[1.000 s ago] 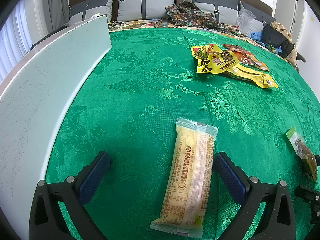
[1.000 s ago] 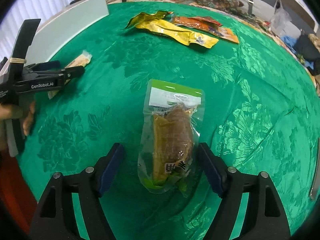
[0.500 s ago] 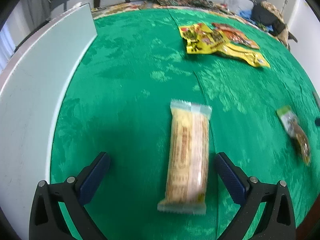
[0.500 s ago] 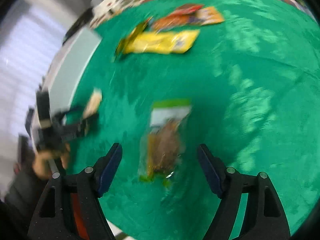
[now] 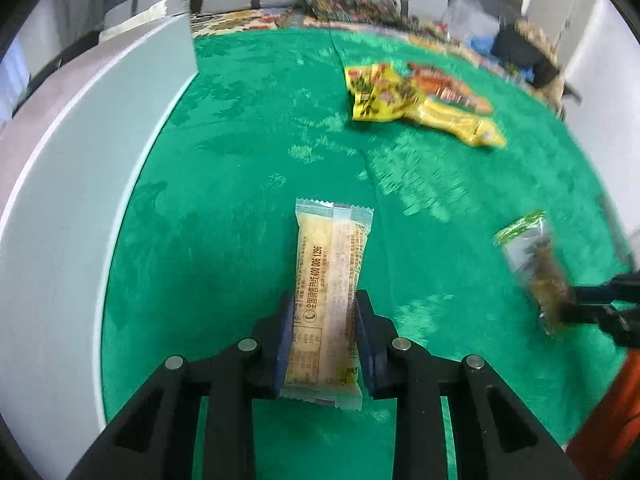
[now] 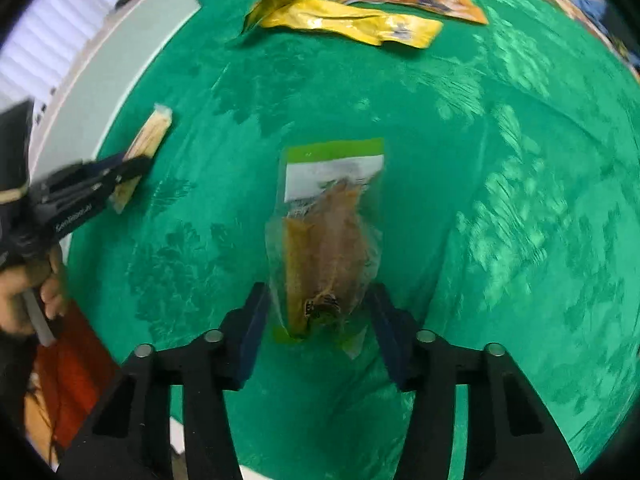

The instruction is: Organize snacks

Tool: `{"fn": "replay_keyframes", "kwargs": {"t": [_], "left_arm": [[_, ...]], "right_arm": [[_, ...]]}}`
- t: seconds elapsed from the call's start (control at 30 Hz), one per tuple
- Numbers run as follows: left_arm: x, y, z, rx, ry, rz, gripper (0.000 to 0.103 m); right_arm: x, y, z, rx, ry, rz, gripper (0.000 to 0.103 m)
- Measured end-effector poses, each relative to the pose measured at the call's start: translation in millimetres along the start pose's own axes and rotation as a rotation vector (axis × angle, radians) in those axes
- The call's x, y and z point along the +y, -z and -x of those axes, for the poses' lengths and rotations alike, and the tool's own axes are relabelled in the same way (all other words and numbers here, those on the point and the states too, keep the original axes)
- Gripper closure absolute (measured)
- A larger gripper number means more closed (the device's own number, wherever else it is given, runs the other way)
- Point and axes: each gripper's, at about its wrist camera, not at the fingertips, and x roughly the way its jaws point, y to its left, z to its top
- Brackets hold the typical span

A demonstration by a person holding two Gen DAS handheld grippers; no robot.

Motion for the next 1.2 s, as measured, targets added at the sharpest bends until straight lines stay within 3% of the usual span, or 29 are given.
{"fn": "replay_keyframes", "kwargs": {"t": [0.07, 0.1, 0.23, 0.37, 0.47, 0.53, 0.6, 0.63, 0.7, 1.0, 1.13, 1.2], "left_arm": [[2, 4, 16, -0.031, 0.045, 0.039, 0.075], [4, 5, 24, -0.046, 0.063, 0.056, 0.075], [10, 8, 58, -0.103, 0.113, 0.106, 0.075], [15, 11, 82, -0.131, 0.12, 0.109, 0.075], [16, 12, 93, -0.143, 0.114, 0.103, 0.075], [18, 13, 101, -0.149, 0.112, 0.104, 0.075], [22, 13, 110, -0.16, 0.113, 0.109, 0.075], [24, 14, 116, -0.168, 0.113, 0.111, 0.075], [32, 18, 127, -0.183, 0.111, 0.121, 0.075], [78, 16, 164, -0.245, 0.147, 0.238, 0.075], [111, 12, 189, -0.297, 0.098, 0.257, 0.075], [134, 11, 197, -0.309, 0.043, 0.272, 0.075]], "right_arm": [[-17, 6, 15, -0.04, -0.05, -0.072, 0.081], [-29, 10, 23, -0.058, -0.086, -0.129, 0.081], [-50, 15, 32, -0.071, -0.08, -0.162, 0.082], [-41, 11, 25, -0.062, -0.039, -0.144, 0.072], [-6, -6, 15, -0.022, 0.055, -0.04, 0.042], [14, -14, 0, -0.011, 0.127, 0.043, 0.039], [21, -19, -14, 0.009, 0.194, 0.081, 0.061], [21, -20, -15, 0.001, 0.198, 0.071, 0.062], [11, -22, -10, -0.021, 0.151, 0.006, 0.073], [-49, -12, 40, -0.122, -0.17, -0.262, 0.073], [-29, -31, 73, -0.188, -0.288, -0.26, 0.073], [2, -51, 93, -0.228, -0.353, -0.213, 0.073]]}}
